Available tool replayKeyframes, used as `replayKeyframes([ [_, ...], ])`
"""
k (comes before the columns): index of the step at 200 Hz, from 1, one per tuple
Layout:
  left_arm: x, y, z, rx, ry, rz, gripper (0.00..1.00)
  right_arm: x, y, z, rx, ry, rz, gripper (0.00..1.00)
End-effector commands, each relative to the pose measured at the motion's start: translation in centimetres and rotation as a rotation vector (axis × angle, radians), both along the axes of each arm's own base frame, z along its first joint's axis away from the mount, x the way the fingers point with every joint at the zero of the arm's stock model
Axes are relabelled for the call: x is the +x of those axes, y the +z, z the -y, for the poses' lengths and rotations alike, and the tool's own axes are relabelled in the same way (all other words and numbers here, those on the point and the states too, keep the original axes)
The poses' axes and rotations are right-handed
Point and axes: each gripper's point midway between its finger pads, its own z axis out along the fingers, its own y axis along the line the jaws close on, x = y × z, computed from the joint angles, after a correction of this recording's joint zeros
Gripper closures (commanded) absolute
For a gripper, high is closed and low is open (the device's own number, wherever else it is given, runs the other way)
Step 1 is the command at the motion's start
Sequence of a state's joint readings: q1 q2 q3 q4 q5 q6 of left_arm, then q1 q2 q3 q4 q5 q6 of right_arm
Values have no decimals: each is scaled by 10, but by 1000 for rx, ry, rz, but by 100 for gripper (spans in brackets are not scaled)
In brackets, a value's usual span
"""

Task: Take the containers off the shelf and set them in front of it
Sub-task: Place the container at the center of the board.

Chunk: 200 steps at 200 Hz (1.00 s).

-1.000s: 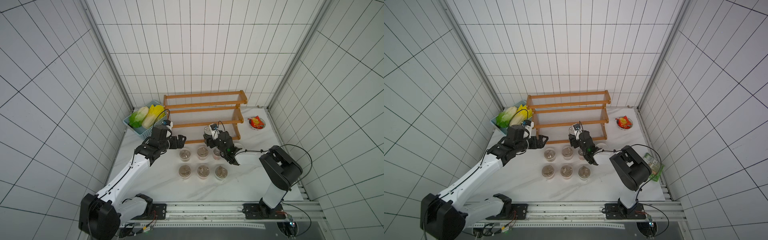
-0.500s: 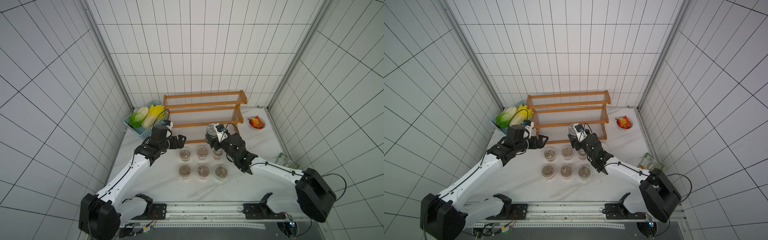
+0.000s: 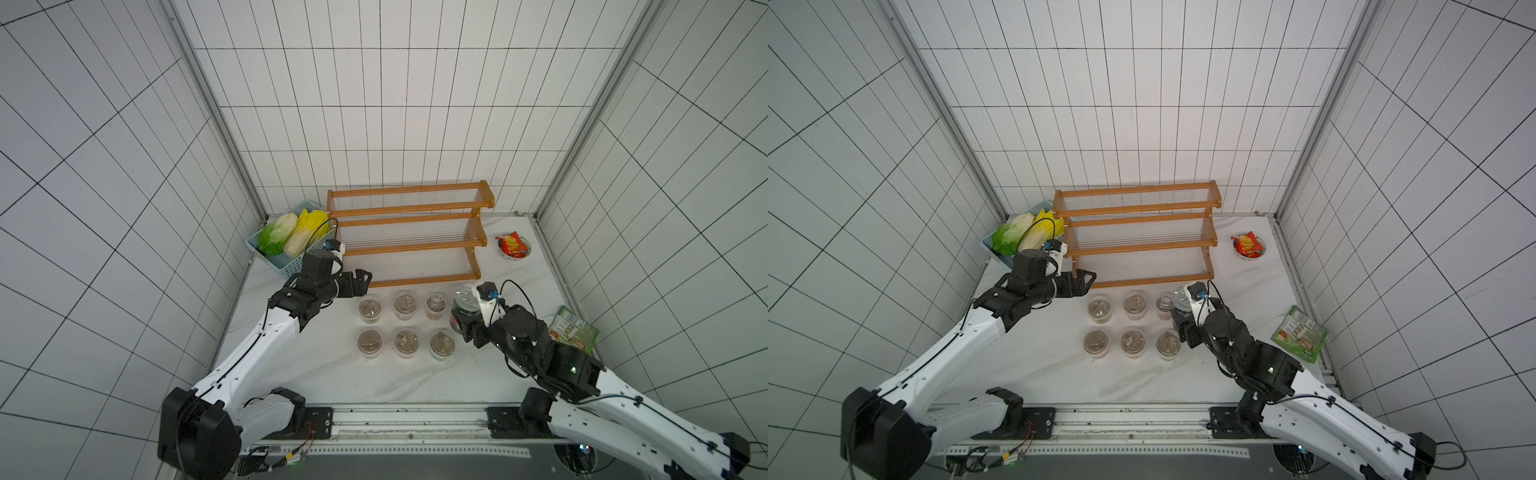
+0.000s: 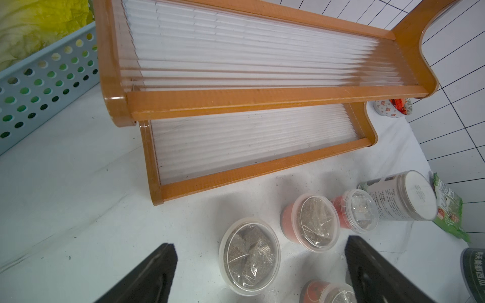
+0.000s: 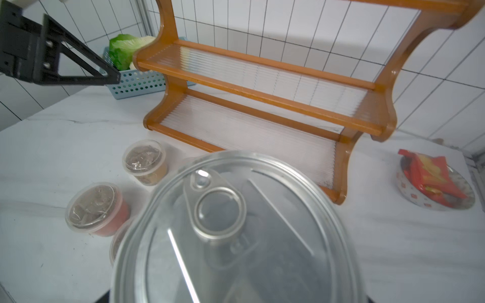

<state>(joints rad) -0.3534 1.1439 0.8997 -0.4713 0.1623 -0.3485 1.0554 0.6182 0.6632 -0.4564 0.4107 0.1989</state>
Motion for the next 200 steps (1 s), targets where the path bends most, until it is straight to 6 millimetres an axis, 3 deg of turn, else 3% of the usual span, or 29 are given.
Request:
replayKeyframes([
  [1, 6, 21, 2, -28, -3, 57, 2, -7, -33, 40, -102, -159, -99, 31],
  [44, 5, 22, 2, -30, -3, 60, 2, -9, -59, 48, -105, -254, -123, 31],
  [129, 5, 21, 3, -32, -6, 57, 2, 12, -100, 45, -47, -395, -14, 28],
  [181, 5, 21, 3, -34, -7, 57, 2, 13, -140, 47, -42, -418, -92, 22],
  [200, 6, 22, 3, -33, -8, 59, 2, 14, -147, 52, -63, -438, -100, 20],
])
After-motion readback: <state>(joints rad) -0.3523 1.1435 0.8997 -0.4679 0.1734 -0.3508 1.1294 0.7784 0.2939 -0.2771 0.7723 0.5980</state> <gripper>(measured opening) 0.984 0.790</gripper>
